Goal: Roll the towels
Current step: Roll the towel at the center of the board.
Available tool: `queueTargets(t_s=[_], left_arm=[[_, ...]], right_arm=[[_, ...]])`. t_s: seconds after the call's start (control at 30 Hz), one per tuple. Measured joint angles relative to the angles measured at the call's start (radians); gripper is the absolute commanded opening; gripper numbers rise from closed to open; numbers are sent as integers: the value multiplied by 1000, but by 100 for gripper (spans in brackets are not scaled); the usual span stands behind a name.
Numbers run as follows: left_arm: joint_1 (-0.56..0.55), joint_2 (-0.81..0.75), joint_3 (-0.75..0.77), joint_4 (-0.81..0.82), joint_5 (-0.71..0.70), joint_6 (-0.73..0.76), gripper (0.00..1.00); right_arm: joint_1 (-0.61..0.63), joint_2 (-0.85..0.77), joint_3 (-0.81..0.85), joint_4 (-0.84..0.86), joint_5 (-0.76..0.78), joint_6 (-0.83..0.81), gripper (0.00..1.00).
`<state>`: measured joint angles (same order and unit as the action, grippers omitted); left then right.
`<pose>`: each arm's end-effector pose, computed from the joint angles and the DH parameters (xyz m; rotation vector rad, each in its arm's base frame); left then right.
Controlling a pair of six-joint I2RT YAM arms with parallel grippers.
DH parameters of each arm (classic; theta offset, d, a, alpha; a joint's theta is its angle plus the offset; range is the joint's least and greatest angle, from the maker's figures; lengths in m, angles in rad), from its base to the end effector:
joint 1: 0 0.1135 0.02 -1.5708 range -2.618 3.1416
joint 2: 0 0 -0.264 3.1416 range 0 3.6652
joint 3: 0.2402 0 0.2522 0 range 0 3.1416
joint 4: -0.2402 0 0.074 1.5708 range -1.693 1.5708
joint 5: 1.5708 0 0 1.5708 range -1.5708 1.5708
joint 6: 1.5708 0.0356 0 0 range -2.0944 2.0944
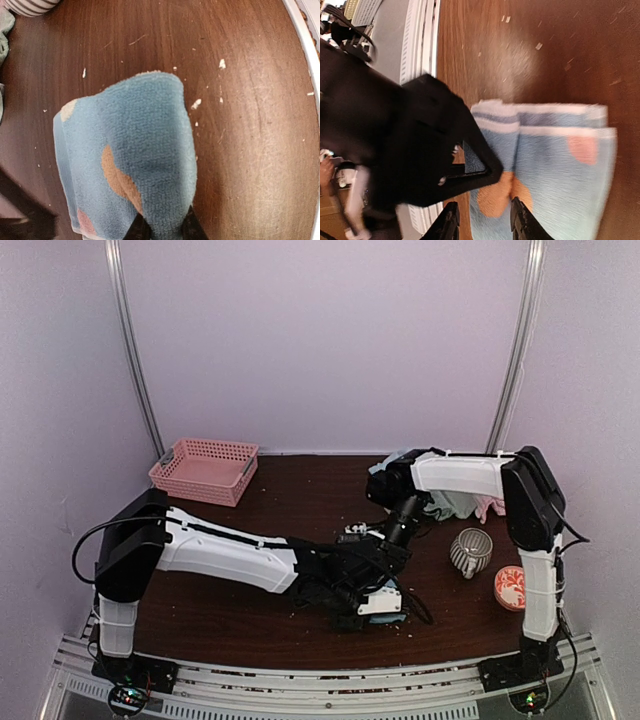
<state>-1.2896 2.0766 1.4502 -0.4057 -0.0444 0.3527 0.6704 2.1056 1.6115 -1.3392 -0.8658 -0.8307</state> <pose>0.1230 -0.4201 0.1554 1.9125 1.8024 -0.2755 0.2758 0.2533 0.1835 1.7106 -2.0742 -1.2646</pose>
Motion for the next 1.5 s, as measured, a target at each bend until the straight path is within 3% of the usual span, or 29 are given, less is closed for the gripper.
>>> queueTargets(t_s=[0.4, 0.6, 0.73, 0.9, 1.17, 1.23, 1.3, 1.37, 1.5], left_arm=[[15, 67, 135, -152, 184, -91, 6], [95, 187, 310, -266, 409, -183, 6], [173, 248, 361, -304, 628, -253, 2], [245, 311, 375, -295, 867, -322, 1], [273, 384, 441, -331, 1003, -362, 3], [278, 388, 441, -331, 1019, -365, 3], [280, 390, 441, -331, 1027, -367, 5], [282, 390, 441, -331, 1030, -367, 6], [283, 391, 441, -331, 1031, -367, 10]], right_arm=[[-163, -262, 155, 26, 64, 127, 37], [-360, -480, 235, 187, 61, 217, 43], [-353, -682, 131, 277, -5, 229, 38], [-306, -880, -120, 420, -77, 282, 37], [-8, -799, -258, 402, 22, 151, 36], [69, -803, -325, 399, 70, 140, 36], [153, -805, -386, 409, 144, 129, 43], [230, -810, -471, 458, 253, 128, 50], [315, -810, -660, 573, 486, 138, 53]])
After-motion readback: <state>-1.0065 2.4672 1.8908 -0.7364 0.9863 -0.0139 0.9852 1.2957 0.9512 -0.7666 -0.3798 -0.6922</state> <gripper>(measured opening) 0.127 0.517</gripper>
